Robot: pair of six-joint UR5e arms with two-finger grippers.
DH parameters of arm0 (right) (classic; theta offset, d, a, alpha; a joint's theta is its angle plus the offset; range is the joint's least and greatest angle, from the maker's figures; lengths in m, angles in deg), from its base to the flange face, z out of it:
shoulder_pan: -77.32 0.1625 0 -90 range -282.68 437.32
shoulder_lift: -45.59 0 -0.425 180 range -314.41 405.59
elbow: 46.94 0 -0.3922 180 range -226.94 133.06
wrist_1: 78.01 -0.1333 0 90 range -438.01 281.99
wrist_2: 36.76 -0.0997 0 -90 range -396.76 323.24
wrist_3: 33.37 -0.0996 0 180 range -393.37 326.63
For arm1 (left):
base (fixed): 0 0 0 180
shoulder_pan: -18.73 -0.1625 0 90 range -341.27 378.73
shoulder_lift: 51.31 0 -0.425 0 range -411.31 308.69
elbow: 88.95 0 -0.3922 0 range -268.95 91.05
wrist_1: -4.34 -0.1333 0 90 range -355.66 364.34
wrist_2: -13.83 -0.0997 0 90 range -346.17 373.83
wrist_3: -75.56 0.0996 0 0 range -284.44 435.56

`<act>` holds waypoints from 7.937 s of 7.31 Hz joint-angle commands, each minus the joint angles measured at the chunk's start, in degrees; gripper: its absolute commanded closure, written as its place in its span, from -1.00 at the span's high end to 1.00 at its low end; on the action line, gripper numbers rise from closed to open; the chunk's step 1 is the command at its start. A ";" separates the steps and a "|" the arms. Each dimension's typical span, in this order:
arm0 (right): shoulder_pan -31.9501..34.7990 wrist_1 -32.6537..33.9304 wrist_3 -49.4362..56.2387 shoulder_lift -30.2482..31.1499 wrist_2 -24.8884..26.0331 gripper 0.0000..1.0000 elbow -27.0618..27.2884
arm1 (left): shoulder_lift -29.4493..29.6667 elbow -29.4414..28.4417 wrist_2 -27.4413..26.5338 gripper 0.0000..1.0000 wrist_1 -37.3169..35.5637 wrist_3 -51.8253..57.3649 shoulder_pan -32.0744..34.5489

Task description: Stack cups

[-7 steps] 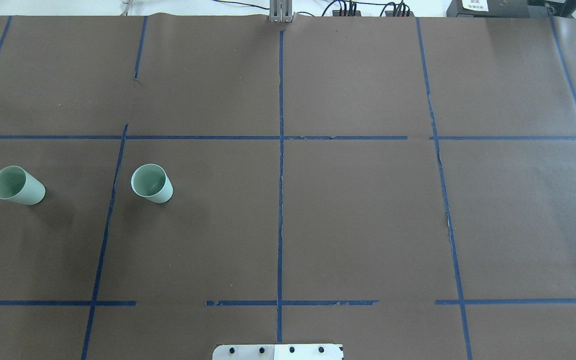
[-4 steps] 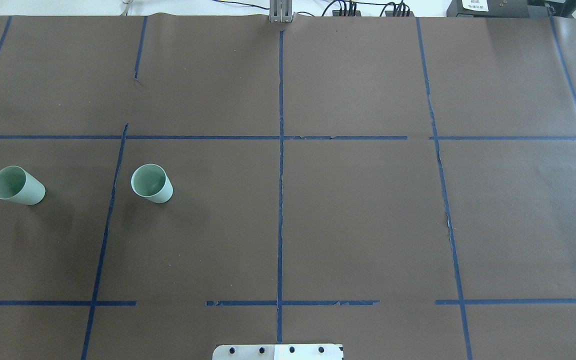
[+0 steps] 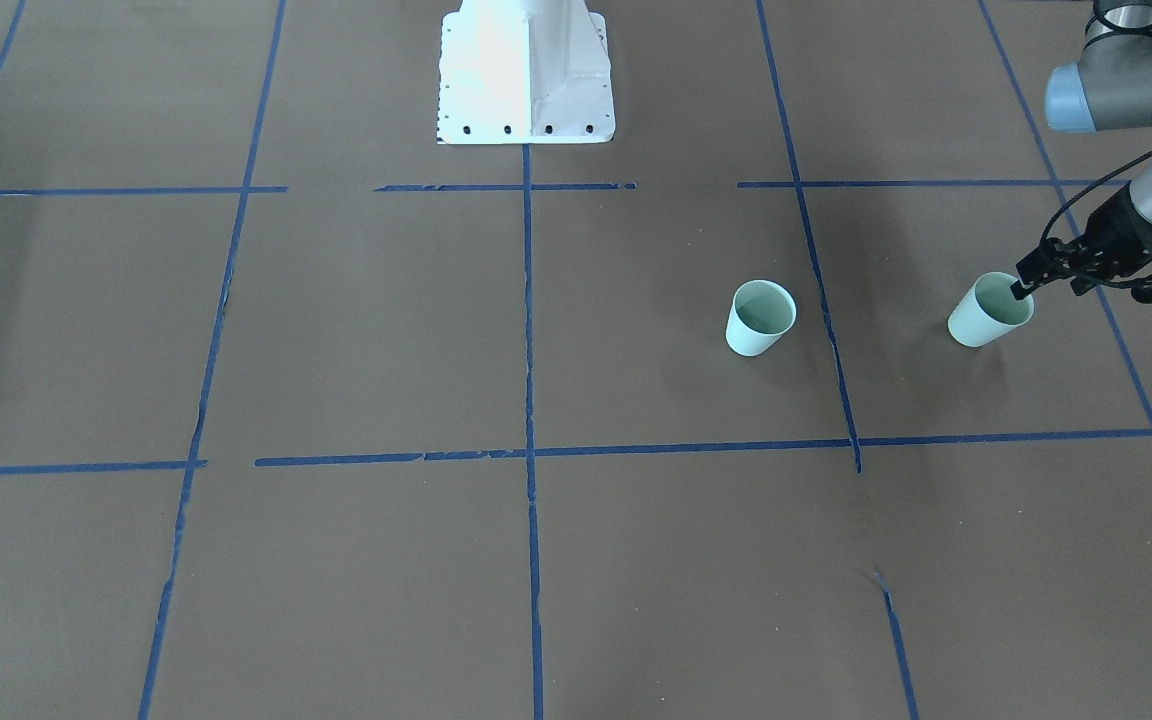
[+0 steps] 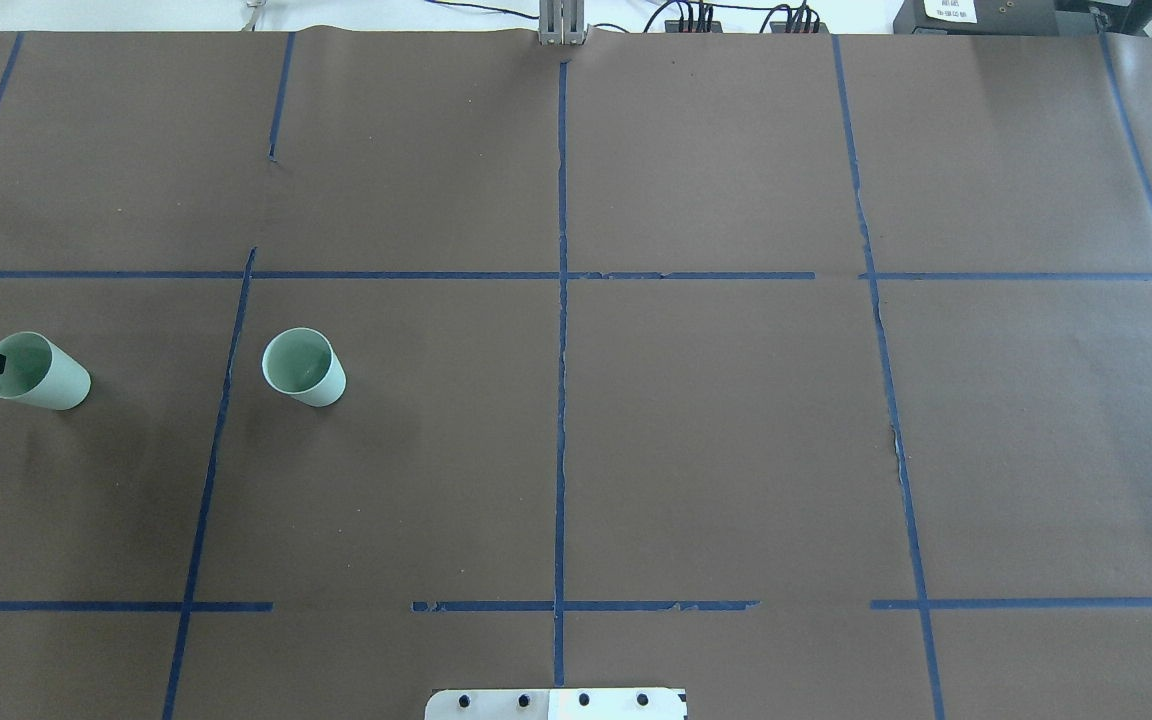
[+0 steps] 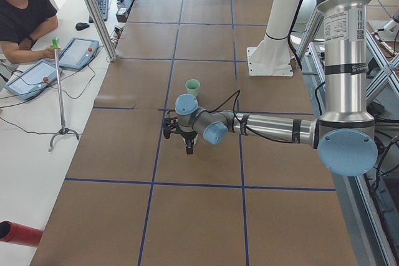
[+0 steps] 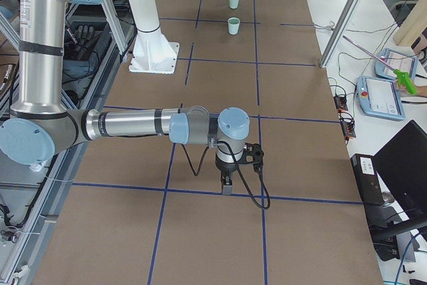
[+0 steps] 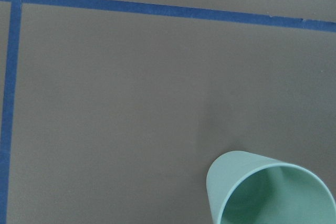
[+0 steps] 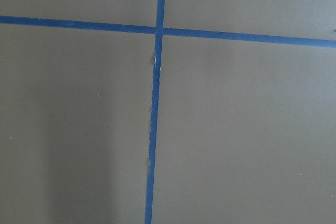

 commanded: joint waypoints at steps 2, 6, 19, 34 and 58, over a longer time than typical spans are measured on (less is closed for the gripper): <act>0.00 0.00 0.00 0.00 -0.01 1.00 -0.01 | 1.44 -1.41 0.21 -0.22 0.08 -0.67 -2.07; 0.00 0.00 0.00 0.00 -0.01 1.00 0.08 | 1.44 4.51 0.13 -1.00 -0.44 -2.86 -1.73; 0.00 0.00 0.00 0.00 -0.01 1.00 0.08 | 20.86 16.78 -9.45 -1.00 -20.31 -41.19 -16.75; 0.00 0.00 0.00 0.00 -0.01 1.00 0.08 | 12.20 16.18 -4.92 0.60 -23.57 -0.46 0.67; 0.00 0.00 0.00 0.00 -0.01 1.00 0.08 | -0.49 -0.27 8.65 1.00 -23.74 44.24 28.60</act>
